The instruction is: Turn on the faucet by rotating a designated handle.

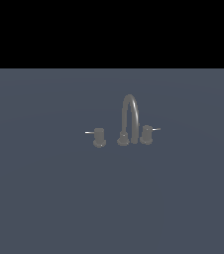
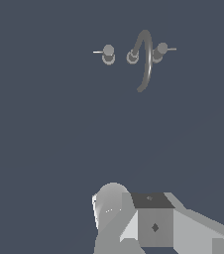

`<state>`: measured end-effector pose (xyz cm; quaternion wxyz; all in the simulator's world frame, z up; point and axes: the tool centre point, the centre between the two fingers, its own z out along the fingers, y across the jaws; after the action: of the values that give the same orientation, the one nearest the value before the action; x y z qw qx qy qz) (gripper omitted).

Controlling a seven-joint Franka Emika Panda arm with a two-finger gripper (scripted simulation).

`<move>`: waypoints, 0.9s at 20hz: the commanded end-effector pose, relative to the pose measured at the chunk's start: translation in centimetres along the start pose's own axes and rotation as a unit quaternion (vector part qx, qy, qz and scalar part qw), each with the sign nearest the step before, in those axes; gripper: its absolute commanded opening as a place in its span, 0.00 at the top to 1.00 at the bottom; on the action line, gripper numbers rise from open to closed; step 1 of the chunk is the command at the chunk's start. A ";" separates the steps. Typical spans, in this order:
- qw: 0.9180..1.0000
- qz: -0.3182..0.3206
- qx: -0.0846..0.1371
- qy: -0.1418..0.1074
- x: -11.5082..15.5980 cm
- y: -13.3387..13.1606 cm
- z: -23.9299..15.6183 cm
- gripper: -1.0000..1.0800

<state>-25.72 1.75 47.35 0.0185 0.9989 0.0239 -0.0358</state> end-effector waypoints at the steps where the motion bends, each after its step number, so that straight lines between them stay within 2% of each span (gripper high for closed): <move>1: 1.000 0.000 0.000 0.000 0.0 0.0 0.0 1.00; 9: 1.000 0.010 -0.005 0.013 0.5 1.8 -0.9 1.00; 18: 1.000 0.022 -0.004 0.014 1.3 2.0 -0.8 1.00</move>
<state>-24.54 -0.11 48.23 0.0228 0.9995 0.0066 -0.0212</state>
